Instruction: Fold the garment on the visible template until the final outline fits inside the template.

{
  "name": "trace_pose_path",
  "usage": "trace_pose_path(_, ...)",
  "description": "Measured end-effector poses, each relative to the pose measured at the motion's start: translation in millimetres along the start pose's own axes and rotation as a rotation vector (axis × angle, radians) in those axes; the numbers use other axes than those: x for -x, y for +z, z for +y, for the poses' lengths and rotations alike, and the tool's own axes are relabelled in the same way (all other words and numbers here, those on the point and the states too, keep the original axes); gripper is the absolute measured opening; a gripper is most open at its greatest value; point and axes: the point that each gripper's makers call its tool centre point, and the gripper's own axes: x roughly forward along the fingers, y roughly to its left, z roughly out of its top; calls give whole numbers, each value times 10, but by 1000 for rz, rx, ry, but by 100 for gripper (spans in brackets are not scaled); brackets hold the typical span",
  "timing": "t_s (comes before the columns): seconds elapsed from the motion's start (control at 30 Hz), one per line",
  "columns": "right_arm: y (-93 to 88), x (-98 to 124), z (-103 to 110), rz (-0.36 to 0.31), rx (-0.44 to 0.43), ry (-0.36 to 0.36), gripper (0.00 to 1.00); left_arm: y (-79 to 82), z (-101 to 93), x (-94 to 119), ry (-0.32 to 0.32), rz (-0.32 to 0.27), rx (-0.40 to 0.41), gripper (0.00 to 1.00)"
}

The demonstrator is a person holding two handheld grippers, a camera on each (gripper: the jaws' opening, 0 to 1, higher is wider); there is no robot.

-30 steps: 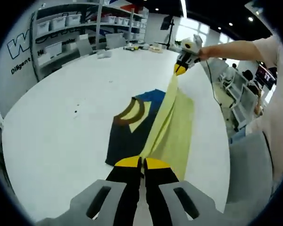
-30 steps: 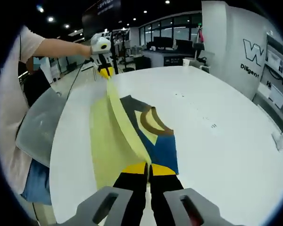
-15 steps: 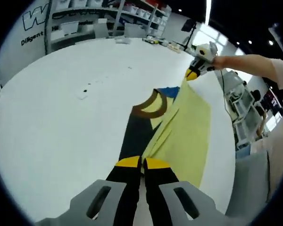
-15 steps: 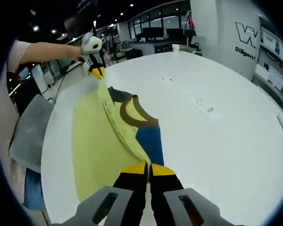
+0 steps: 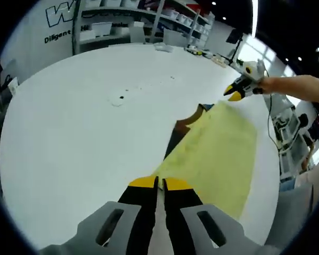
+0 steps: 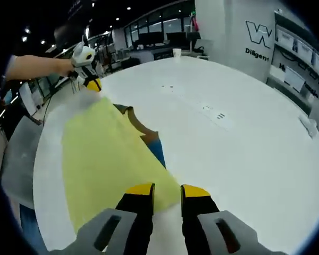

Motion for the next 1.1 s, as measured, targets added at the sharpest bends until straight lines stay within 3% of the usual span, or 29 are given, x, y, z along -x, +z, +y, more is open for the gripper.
trace_pose_path(0.1, -133, 78, 94, 10, -11, 2, 14, -71, -104, 81, -2, -12, 3, 9)
trace_pose_path(0.23, -238, 203, 222, -27, -60, 6, 15, -266, -322, 173, -24, -15, 19, 12)
trace_pose_path(0.4, -418, 365, 543, -76, -110, 63, 15, -573, -652, 311, -70, -30, 42, 20)
trace_pose_path(0.5, -535, 438, 728, -87, -130, 94, 16, -697, -707, 368, -88, -39, 58, 24)
trace_pose_path(0.7, -786, 506, 1045, -98, -165, 162, 16, -951, -1060, 394, -134, -61, 67, 29)
trace_pose_path(0.8, -913, 516, 1158, -96, -168, 171, 22, -1047, -1104, 362, -139, -66, 61, 32)
trace_pose_path(0.97, -1028, 507, 1263, -108, -150, 168, 12, -1158, -1172, 306, -132, -76, 53, 28)
trace_pose_path(1.1, -1091, 419, 1311, -91, -134, 162, 12, -1219, -1209, 267, -118, -82, 57, 27)
